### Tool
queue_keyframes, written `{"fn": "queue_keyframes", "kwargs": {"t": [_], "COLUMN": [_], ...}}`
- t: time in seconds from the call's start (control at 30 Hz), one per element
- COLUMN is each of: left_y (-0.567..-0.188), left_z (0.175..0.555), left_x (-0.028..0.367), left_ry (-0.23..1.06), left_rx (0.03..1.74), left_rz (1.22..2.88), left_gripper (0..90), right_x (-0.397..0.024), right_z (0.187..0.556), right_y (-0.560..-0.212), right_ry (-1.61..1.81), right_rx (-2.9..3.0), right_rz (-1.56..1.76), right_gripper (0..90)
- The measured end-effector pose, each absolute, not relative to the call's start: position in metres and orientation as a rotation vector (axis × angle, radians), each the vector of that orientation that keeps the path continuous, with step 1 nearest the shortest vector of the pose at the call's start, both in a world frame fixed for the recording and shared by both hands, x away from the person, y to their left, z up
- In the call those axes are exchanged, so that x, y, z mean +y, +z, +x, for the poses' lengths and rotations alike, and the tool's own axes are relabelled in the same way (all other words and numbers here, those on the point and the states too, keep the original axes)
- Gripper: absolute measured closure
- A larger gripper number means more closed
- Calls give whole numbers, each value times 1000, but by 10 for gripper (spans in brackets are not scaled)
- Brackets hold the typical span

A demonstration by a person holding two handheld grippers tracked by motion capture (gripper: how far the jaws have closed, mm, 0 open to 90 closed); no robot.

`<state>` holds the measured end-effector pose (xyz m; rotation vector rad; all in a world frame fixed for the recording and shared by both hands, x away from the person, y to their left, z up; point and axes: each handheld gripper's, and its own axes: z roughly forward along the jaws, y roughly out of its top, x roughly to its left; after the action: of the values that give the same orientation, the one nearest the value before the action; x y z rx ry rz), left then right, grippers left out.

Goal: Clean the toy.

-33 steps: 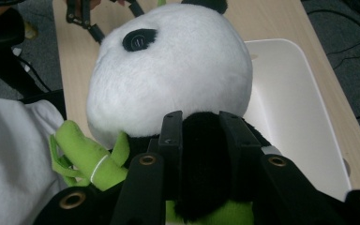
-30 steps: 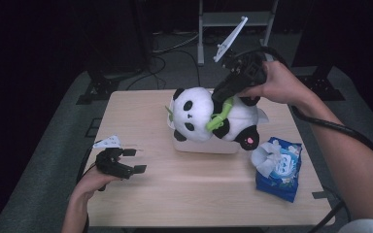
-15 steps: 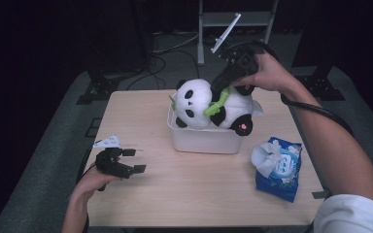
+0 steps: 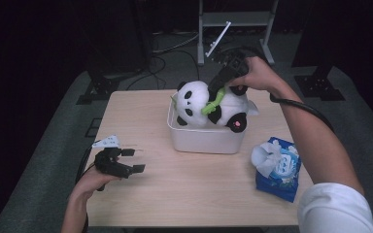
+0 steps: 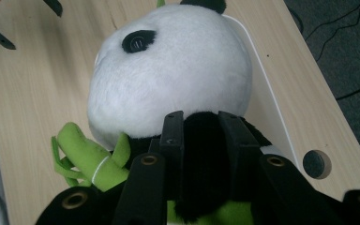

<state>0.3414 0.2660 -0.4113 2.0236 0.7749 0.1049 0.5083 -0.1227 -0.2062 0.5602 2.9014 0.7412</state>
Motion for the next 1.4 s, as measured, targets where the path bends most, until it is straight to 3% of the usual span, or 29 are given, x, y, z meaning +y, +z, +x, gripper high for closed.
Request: {"fn": "queue_keyframes", "kwargs": {"t": [0.47,1.4], "left_y": [-412,-409], "left_z": [341,339], "left_x": [267,268], "left_ry": [107,111], "left_rx": [779,770], "left_rz": [2018,2015], "left_gripper": [95,96], "right_x": [-116,-98], "right_z": [515,493], "right_y": [-239,-263], "right_ry": [747,746], "right_rx": [2957,3074], "right_rz": [577,517], "right_gripper": [721,722]}}
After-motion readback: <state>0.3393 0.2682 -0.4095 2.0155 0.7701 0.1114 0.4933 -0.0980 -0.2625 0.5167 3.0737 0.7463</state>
